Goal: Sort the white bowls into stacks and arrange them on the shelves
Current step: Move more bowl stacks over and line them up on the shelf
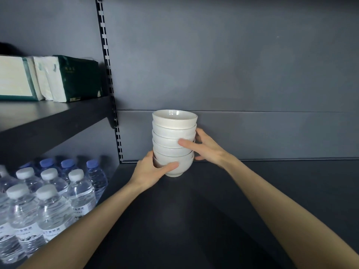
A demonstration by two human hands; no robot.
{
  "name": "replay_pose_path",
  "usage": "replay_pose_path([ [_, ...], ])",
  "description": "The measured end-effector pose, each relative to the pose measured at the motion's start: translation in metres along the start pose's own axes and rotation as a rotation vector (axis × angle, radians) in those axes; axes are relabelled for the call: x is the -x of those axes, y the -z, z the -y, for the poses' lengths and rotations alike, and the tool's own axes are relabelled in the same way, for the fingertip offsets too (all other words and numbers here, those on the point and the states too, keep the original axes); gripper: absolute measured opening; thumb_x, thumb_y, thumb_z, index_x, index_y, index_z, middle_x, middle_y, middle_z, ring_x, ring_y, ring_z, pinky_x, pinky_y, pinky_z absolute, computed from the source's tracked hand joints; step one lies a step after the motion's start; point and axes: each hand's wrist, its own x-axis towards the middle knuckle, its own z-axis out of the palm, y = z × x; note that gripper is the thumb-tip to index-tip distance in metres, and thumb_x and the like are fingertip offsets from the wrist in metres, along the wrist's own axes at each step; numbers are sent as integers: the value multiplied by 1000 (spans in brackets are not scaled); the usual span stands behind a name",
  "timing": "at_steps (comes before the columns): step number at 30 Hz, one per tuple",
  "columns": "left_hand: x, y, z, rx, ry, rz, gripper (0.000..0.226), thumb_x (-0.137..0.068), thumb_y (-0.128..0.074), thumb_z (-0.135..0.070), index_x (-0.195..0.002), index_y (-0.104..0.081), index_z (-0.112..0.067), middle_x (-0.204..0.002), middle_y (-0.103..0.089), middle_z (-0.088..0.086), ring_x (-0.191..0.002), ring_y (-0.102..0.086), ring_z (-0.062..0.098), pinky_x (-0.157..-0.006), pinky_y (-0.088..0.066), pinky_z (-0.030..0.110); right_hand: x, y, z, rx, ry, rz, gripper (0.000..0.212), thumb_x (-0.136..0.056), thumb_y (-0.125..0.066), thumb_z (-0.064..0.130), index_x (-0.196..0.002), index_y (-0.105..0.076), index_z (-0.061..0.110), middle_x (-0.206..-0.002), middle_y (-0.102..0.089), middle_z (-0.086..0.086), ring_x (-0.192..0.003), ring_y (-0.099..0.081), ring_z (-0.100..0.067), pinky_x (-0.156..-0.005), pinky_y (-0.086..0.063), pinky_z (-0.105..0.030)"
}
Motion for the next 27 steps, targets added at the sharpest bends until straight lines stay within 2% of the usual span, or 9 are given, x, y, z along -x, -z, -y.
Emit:
replay_pose_path([
  [3,13,4,0,-245,35,-59,56,-76,-68,-60,-114,-58,-20,-102,-65,-9,-101,-62,16,-85,-48,30,13,14,-1,163,8,-52,66,-82,-69,47,-139,-41,29,-128,-55,6,-118,-55,-14,-95,-49,-38],
  [5,24,7,-5,-397,15,-99,37,-81,-64,-57,-93,-62,-22,-86,-66,-11,-92,-64,17,-80,-50,31,25,27,-4,290,6,-91,57,-83,-68,46,-134,-50,27,-129,-56,2,-118,-54,-15,-100,-47,-38],
  [7,32,6,-15,-457,-53,-91,29,-85,-63,-51,-83,-66,-22,-82,-68,-10,-87,-66,17,-79,-52,33,41,41,-5,378,13,-124,48,-85,-67,41,-129,-56,24,-131,-57,2,-121,-52,-12,-100,-41,-27],
  [10,39,-9,-41,-472,-151,-4,24,-87,-63,-42,-90,-68,-19,-87,-69,-7,-87,-65,18,-79,-51,31,67,67,-4,498,11,-171,41,-87,-66,37,-124,-61,19,-128,-60,3,-119,-52,-13,-97,-35,-20],
  [13,40,-37,-83,-456,-267,86,22,-89,-64,-38,-97,-67,-19,-84,-66,-8,-87,-64,17,-79,-49,29,97,101,-2,579,-21,-213,37,-87,-67,36,-119,-64,18,-104,-64,-1,-94,-59,-16,-95,-45,-29],
  [14,41,-49,-98,-454,-303,109,22,-88,-64,-39,-99,-67,-20,-85,-67,-9,-89,-64,17,-82,-50,30,108,115,-2,614,-25,-235,36,-87,-67,35,-118,-64,17,-103,-64,-2,-93,-59,-18,-94,-46,-31],
  [18,47,-103,-164,-514,-458,165,36,-87,-63,-45,-116,-63,-23,-111,-69,-5,-106,-62,21,-93,-49,38,162,185,-5,796,-60,-316,37,-89,-64,25,-124,-61,12,-133,-57,-5,-120,-54,-25,-99,-41,-29],
  [21,63,-152,-216,-526,-570,218,46,-88,-62,-45,-127,-56,-23,-128,-61,-2,-119,-56,24,-99,-46,41,214,242,-11,887,-154,-384,45,-88,-65,32,-130,-56,17,-138,-51,-7,-124,-49,-29,-104,-40,-38],
  [27,117,-266,-321,-509,-773,299,56,-90,-58,-45,-140,-43,-24,-143,-48,1,-132,-42,24,-107,-36,40,340,355,-20,1053,-283,-499,54,-90,-61,39,-138,-45,20,-144,-39,-6,-132,-40,-31,-106,-36,-41],
])
